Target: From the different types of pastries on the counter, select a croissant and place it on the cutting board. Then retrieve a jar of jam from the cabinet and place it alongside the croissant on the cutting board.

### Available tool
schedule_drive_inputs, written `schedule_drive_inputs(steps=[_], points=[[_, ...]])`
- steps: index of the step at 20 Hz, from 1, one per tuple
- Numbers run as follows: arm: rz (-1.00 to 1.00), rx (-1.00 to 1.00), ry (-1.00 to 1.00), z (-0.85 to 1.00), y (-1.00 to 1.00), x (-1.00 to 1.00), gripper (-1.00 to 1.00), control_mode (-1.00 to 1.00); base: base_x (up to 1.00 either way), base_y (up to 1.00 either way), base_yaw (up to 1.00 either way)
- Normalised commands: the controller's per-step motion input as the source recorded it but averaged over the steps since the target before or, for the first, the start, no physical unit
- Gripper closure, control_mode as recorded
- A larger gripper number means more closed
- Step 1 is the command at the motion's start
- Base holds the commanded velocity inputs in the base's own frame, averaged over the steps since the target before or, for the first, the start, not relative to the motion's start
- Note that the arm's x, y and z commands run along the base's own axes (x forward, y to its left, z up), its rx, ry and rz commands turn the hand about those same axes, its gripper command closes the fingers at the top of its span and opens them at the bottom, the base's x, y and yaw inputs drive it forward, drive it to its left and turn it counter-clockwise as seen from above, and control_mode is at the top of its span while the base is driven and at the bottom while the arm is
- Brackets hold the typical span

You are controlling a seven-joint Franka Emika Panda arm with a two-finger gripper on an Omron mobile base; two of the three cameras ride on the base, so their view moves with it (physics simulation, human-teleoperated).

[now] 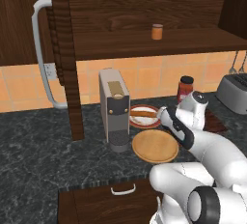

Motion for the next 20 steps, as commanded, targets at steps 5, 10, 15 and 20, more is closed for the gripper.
schedule_drive_inputs(steps=[5,10,15,20], points=[[0.00,0.00,-0.03,0.03,-0.26,0.03,1.00,-1.00,0.00,0.00,0.00],[0.00,0.00,0.00,0.40,-0.79,0.40,1.00,-1.00,0.00,0.00,0.00],[0.00,-0.04,0.00,0.06,-0.42,0.66,1.00,-1.00,0.00,0.00,0.00],[-0.01,-0.07,0.00,-0.07,-0.46,0.46,1.00,-1.00,0.00,0.00,0.00]])
